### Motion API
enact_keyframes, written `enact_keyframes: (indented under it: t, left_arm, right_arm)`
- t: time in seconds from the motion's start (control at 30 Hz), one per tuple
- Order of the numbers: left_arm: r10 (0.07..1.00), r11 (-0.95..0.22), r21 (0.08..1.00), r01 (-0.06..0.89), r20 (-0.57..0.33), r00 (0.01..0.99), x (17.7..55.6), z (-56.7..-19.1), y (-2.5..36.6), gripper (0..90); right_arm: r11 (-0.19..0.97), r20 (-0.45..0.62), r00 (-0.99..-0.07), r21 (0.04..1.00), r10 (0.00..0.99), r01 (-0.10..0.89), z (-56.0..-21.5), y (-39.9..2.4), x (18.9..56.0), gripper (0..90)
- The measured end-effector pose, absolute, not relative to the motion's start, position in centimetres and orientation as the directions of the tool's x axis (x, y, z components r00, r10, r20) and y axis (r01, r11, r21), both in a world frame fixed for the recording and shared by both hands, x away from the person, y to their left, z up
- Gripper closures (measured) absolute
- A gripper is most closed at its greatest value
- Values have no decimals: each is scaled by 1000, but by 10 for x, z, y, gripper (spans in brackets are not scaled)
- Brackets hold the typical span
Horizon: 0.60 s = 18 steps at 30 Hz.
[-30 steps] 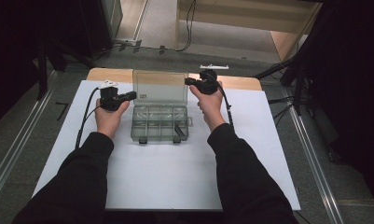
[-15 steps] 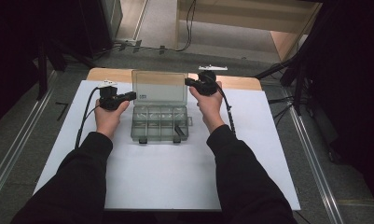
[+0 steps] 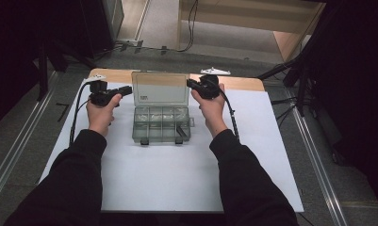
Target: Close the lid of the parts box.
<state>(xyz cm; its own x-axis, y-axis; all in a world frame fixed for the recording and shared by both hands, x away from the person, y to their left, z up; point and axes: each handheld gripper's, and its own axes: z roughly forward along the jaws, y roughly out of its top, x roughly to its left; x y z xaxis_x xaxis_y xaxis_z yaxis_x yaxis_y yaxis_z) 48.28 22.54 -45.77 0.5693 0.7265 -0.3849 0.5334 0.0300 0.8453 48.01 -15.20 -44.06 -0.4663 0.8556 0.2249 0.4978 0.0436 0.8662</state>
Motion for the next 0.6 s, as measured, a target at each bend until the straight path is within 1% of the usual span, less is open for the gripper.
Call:
enact_keyframes:
  t: [0.1,0.3,0.6]
  left_arm:
    - [720,70,836,544,-420,553,485,-457,229,799]
    - [726,61,820,569,-428,538,494,-458,225,884]
    - [724,64,797,601,-451,522,508,-454,215,888]
  right_arm:
    - [52,208,-472,876,856,480,-440,-152,477,824]
    - [67,185,-492,890,851,451,-440,-152,471,823]
    - [83,157,-510,905,846,417,-440,-152,465,823]
